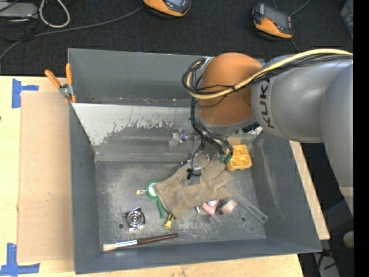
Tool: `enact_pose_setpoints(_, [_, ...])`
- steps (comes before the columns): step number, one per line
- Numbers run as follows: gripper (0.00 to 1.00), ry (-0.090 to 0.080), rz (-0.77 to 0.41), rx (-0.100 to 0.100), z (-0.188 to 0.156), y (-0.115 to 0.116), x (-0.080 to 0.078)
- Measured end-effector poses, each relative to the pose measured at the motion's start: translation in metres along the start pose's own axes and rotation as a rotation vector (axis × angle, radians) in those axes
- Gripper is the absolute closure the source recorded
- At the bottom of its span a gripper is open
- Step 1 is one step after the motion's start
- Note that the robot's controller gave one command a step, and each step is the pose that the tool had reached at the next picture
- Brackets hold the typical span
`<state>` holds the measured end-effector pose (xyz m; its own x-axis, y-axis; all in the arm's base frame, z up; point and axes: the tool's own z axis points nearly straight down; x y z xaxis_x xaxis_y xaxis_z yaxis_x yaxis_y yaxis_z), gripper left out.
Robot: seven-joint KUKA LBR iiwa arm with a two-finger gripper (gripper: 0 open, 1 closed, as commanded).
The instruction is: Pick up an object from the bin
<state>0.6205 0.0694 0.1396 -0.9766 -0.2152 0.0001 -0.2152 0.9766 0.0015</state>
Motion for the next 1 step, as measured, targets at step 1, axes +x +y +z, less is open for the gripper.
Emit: enact_pose_setpoints(1, [0.00, -0.004, -0.149, 0.001, -0.0021, -0.0012, 0.0068])
